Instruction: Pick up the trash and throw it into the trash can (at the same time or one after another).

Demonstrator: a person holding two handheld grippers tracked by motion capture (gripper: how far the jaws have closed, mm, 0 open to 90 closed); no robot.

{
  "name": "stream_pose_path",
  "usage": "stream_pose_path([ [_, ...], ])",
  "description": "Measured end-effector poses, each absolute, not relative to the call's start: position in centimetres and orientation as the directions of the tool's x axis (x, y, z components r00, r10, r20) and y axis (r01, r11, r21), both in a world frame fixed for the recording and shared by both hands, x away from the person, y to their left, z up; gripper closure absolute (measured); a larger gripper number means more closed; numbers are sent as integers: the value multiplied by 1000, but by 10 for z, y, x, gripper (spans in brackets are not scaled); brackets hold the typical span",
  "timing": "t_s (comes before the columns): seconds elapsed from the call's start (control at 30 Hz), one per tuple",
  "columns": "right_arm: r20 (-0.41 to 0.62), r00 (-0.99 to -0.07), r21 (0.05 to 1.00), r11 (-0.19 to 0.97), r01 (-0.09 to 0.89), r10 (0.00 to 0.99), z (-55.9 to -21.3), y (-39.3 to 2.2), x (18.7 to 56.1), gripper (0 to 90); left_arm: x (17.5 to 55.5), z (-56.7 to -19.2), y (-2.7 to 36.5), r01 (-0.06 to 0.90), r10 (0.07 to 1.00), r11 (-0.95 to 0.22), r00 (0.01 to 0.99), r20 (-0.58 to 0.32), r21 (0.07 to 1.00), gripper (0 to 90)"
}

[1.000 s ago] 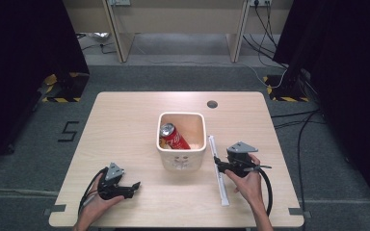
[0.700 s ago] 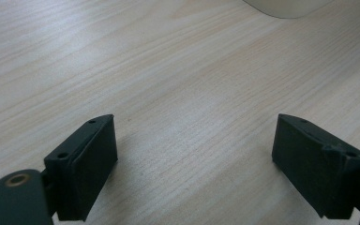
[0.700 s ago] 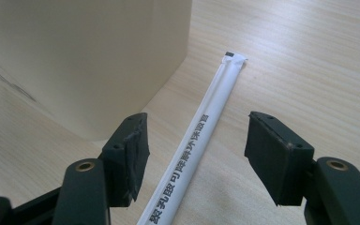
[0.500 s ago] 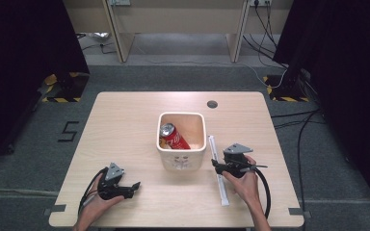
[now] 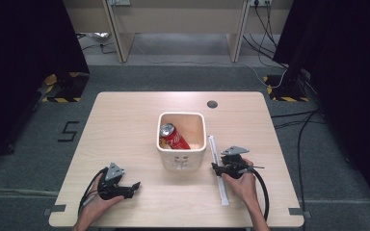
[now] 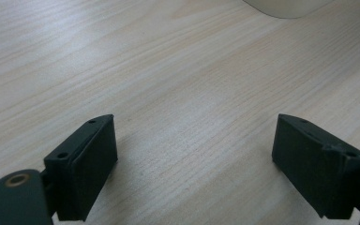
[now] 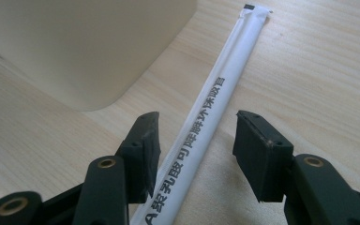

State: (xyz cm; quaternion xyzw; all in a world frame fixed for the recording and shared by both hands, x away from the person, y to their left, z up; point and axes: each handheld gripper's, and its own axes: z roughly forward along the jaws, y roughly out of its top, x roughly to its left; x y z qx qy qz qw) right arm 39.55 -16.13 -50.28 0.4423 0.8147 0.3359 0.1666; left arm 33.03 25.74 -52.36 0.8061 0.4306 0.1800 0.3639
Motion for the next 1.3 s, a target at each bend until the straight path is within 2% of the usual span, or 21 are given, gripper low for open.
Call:
stream_pose_path([
  [0.17, 33, -548, 690, 378, 617, 836, -506, -163, 396, 549, 330, -524, 257, 563, 825, -364, 564, -23, 742, 136],
  [0.37, 19, -551, 690, 387, 611, 835, -506, -166, 396, 683, 330, -524, 257, 563, 825, -365, 564, -23, 742, 136],
  [0.6, 35, -548, 692, 375, 616, 836, -506, -172, 396, 785, 330, -524, 257, 563, 825, -364, 564, -23, 742, 136],
  [1.1, 61, -516, 732, 313, 605, 854, -496, -190, 396, 793, 330, -524, 257, 563, 825, -365, 564, -23, 741, 136],
  [1.3, 69, -492, 773, 266, 576, 868, -476, -206, 395, 793, 330, -524, 257, 563, 825, -365, 565, -23, 741, 136],
])
